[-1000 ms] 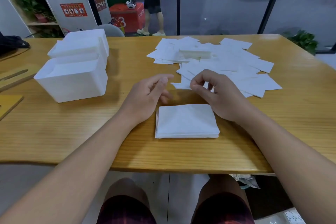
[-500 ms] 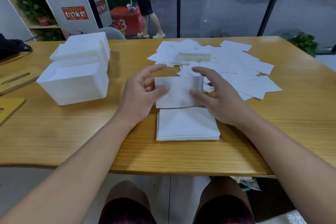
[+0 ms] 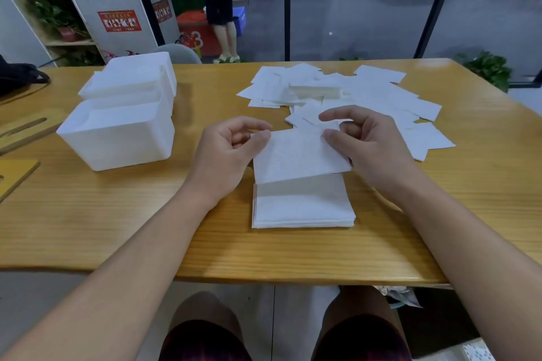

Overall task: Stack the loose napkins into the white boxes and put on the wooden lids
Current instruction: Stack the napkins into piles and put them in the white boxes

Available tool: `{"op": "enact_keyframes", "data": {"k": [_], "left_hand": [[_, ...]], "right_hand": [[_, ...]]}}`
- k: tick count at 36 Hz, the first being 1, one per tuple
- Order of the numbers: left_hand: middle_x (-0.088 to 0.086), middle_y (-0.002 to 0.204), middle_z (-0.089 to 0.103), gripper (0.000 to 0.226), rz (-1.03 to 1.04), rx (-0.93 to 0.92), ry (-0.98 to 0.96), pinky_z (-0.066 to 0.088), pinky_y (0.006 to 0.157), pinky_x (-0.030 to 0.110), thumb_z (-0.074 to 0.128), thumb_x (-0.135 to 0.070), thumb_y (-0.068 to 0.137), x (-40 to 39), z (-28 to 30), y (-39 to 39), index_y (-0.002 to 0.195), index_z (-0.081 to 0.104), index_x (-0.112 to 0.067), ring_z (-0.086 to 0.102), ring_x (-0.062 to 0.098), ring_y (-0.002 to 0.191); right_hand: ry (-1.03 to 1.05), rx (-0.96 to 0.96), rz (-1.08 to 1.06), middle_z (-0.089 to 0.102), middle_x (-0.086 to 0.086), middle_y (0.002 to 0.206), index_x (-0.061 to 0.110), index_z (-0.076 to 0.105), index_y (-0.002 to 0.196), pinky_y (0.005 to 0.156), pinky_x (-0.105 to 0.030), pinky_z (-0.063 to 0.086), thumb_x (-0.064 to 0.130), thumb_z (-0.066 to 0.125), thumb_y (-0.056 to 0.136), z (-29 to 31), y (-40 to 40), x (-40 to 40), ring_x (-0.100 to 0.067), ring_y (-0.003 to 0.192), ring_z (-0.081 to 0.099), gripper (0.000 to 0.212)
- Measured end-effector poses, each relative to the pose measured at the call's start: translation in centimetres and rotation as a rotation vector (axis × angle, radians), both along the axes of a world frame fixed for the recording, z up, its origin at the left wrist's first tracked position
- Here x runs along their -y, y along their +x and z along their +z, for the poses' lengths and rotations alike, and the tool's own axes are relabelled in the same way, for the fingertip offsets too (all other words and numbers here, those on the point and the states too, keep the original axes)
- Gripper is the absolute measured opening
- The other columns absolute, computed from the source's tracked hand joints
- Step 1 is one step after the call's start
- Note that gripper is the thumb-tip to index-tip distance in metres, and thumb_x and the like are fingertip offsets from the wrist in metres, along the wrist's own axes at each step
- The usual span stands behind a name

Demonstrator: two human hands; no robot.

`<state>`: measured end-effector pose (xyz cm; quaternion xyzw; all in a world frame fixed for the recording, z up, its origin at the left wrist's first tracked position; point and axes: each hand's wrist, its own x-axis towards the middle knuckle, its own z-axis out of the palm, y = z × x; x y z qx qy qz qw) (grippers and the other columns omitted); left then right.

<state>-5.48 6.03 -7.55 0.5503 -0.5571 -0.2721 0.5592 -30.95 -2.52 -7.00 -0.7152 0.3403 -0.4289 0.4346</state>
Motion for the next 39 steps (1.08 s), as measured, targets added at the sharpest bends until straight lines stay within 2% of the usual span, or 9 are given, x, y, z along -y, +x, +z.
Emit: {"op": "enact_keyframes", "data": {"k": [8, 11, 14, 18, 22, 26, 29, 33, 39], "left_hand": [[0.027, 0.066, 0.041, 0.013, -0.150, 0.075, 0.179, 0.040, 0.050, 0.022, 0.070, -0.014, 0.105, -1.2, 0.9, 0.1, 0.106, 0.082, -0.018, 0.039, 0.022, 0.055], [0.029, 0.069, 0.047, 0.012, -0.185, 0.165, 0.220, 0.037, 0.058, 0.027, 0.072, -0.018, 0.104, -1.4, 0.8, 0.4, 0.106, 0.082, -0.023, 0.036, 0.026, 0.060], [0.008, 0.062, 0.048, 0.013, -0.185, 0.321, 0.237, 0.038, 0.062, 0.025, 0.076, -0.019, 0.100, -1.3, 0.1, 0.7, 0.102, 0.081, -0.030, 0.040, 0.022, 0.060], [0.000, 0.060, 0.053, 0.005, -0.094, 0.485, 0.232, 0.040, 0.060, 0.021, 0.080, -0.036, 0.097, -1.2, -0.5, 0.6, 0.092, 0.079, -0.035, 0.047, 0.010, 0.057], [0.002, 0.063, 0.052, 0.030, -0.001, 0.450, 0.165, 0.039, 0.061, 0.031, 0.078, -0.060, 0.094, -1.2, -0.5, 1.2, 0.086, 0.079, -0.031, 0.045, 0.012, 0.060], [-0.005, 0.088, 0.068, 0.032, -0.029, 0.431, 0.119, 0.048, 0.073, 0.029, 0.071, -0.066, 0.096, -1.6, -0.4, 1.6, 0.096, 0.080, -0.035, 0.058, 0.011, 0.076], [-0.022, 0.112, 0.066, 0.040, -0.094, 0.536, 0.169, 0.052, 0.095, 0.033, 0.068, -0.077, 0.091, -2.1, -1.0, 1.3, 0.113, 0.076, -0.045, 0.060, 0.005, 0.110], [-0.034, 0.135, 0.049, 0.063, -0.172, 0.820, 0.229, 0.035, 0.120, 0.041, 0.061, -0.087, 0.087, -2.7, -1.7, 0.5, 0.138, 0.062, -0.049, 0.035, -0.002, 0.137], [-0.037, 0.136, 0.045, 0.067, -0.180, 0.812, 0.244, 0.031, 0.122, 0.040, 0.065, -0.088, 0.083, -2.4, -1.7, 0.3, 0.138, 0.061, -0.051, 0.031, -0.003, 0.139]], "right_hand": [[0.103, -0.263, 0.185, 0.042, -0.013, 0.065, 0.035, 0.074, 0.125, 0.061, -0.034, 0.037, 0.010, 0.074, 0.098, 1.8, -1.6, -1.7, -0.026, 0.062, 0.039, 0.038], [0.100, -0.359, 0.242, 0.043, -0.007, 0.060, 0.035, 0.074, 0.124, 0.060, -0.027, 0.039, 0.009, 0.075, 0.096, 1.7, -1.9, -1.9, -0.019, 0.057, 0.042, 0.039], [0.073, -0.441, 0.259, 0.044, -0.002, 0.058, 0.035, 0.073, 0.125, 0.058, -0.021, 0.040, 0.010, 0.077, 0.095, 1.6, -1.8, -1.8, -0.014, 0.053, 0.045, 0.039], [-0.011, -0.555, 0.231, 0.051, 0.000, 0.059, 0.036, 0.074, 0.115, 0.065, -0.030, 0.040, 0.022, 0.084, 0.090, 1.0, -1.8, -1.5, -0.012, 0.056, 0.045, 0.030], [-0.089, -0.469, 0.104, 0.049, -0.005, 0.065, 0.030, 0.077, 0.102, 0.063, -0.033, 0.039, 0.036, 0.084, 0.090, 1.0, -2.2, -1.0, -0.013, 0.059, 0.043, 0.015], [-0.132, -0.513, 0.041, 0.069, 0.012, 0.098, 0.038, 0.078, 0.106, 0.076, -0.027, 0.051, 0.061, 0.080, 0.089, 0.5, -2.5, -0.8, -0.005, 0.082, 0.063, 0.029], [-0.110, -0.653, 0.136, 0.064, 0.022, 0.122, 0.044, 0.074, 0.116, 0.087, -0.026, 0.050, 0.077, 0.075, 0.082, 0.1, -2.5, -1.0, -0.002, 0.104, 0.063, 0.048], [-0.099, -0.710, 0.208, 0.060, 0.026, 0.125, 0.048, 0.070, 0.121, 0.088, -0.025, 0.045, 0.075, 0.076, 0.081, 0.5, -2.8, -1.6, 0.003, 0.110, 0.059, 0.048], [-0.112, -0.741, 0.235, 0.061, 0.031, 0.120, 0.052, 0.065, 0.126, 0.095, -0.030, 0.051, 0.067, 0.081, 0.083, 0.4, -2.6, -2.5, 0.004, 0.113, 0.058, 0.048]]}}
